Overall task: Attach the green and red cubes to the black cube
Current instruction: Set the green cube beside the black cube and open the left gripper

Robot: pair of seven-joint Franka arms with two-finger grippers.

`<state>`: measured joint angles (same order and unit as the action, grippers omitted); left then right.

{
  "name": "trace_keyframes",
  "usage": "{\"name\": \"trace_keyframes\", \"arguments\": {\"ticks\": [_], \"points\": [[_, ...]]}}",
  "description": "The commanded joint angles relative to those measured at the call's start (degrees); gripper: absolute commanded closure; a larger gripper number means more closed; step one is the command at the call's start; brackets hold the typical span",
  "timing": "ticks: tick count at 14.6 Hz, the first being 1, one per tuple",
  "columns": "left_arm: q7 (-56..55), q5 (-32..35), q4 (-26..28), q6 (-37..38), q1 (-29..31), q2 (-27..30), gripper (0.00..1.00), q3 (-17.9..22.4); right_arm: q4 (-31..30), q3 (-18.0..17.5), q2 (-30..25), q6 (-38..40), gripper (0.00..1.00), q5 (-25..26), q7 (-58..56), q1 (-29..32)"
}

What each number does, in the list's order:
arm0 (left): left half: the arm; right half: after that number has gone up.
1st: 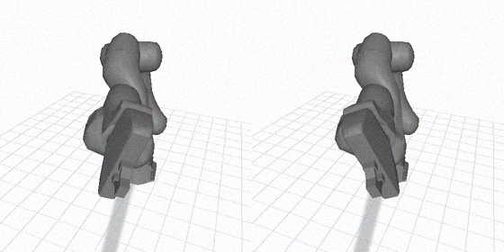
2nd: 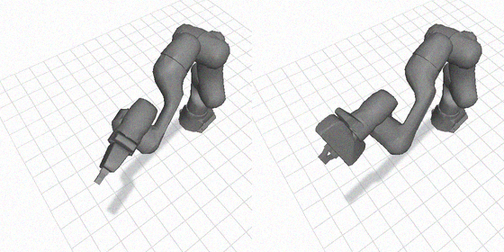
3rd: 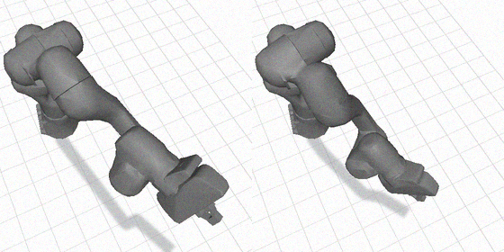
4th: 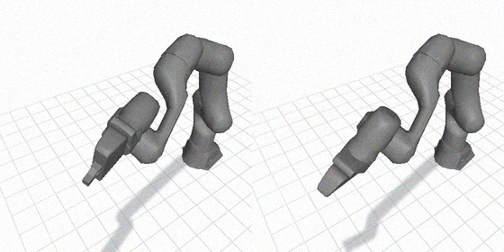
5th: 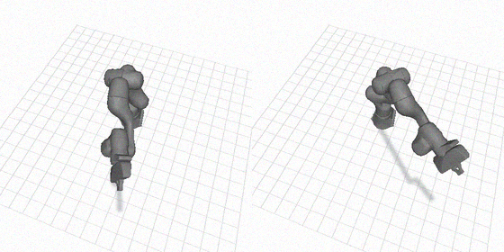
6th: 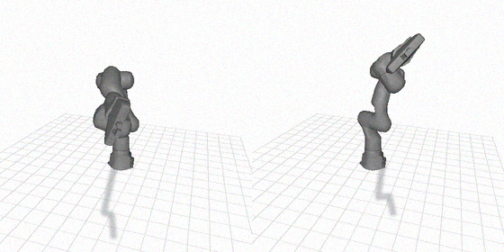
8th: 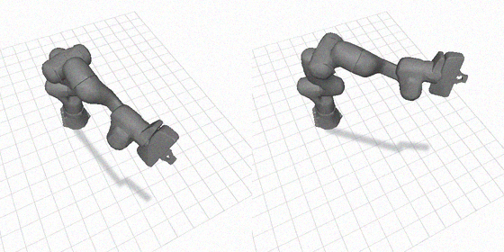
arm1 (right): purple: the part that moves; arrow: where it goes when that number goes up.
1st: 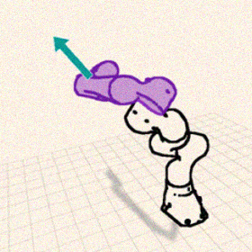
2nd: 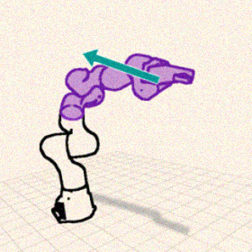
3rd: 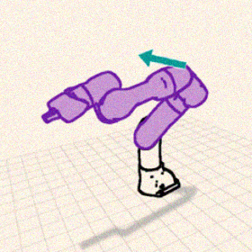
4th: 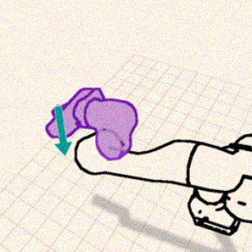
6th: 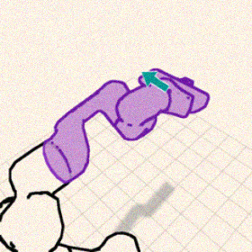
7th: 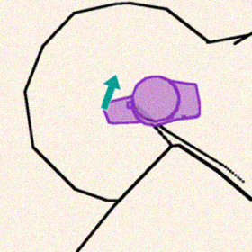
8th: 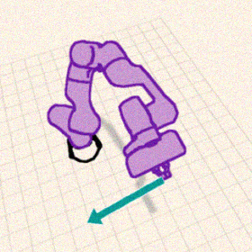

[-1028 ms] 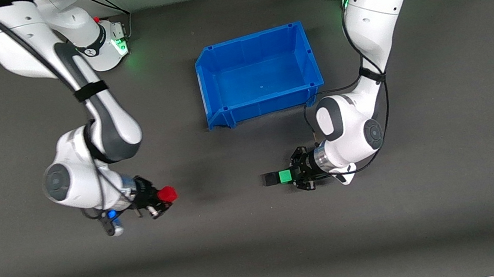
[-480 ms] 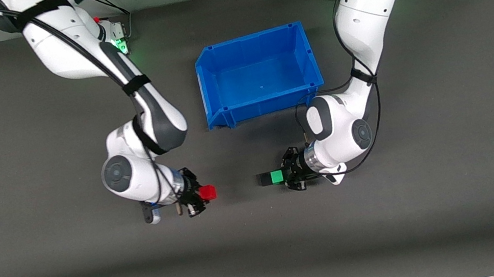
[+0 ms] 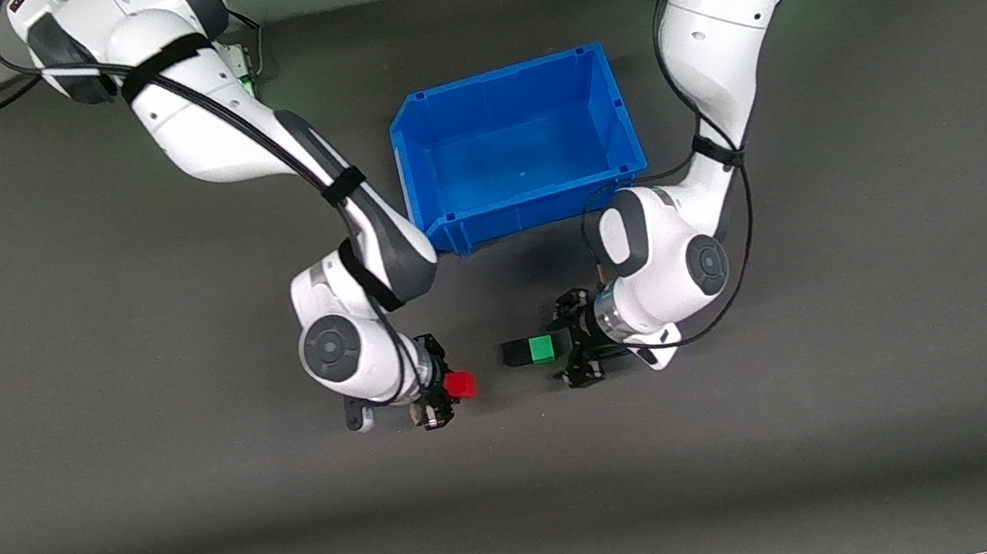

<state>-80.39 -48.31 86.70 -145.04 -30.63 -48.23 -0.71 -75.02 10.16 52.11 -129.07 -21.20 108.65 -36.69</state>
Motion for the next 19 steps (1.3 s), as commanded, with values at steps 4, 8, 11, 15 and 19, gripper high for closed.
{"name": "trace_keyframes", "arguments": {"ticks": [4, 8, 11, 15, 19], "points": [[7.7, 7.2, -0.3, 15.9, 14.3, 6.4, 0.00, 0.3, 3.5, 0.5, 4.0, 0.6, 1.00, 1.3, 6.1, -2.4], [18.2, 15.8, -0.3, 29.5, 25.0, 11.3, 0.00, 0.3, 3.5, 0.2, 4.4, 0.6, 1.00, 1.2, 8.0, -3.7], [26.6, 23.0, -0.7, 37.9, 30.5, 16.0, 0.00, 0.3, 3.4, 0.1, 4.4, 0.6, 1.00, 1.2, 9.0, -5.2], [37.6, 31.8, -0.8, 47.3, 34.2, 22.6, 0.00, 0.3, 3.4, 0.2, 4.4, 0.7, 1.00, 0.7, 9.1, -6.3], [46.5, 36.3, -0.8, 53.4, 34.2, 28.2, 0.00, 0.2, 4.4, 0.2, 5.0, 0.6, 1.00, 0.8, 10.5, -6.1]]}}
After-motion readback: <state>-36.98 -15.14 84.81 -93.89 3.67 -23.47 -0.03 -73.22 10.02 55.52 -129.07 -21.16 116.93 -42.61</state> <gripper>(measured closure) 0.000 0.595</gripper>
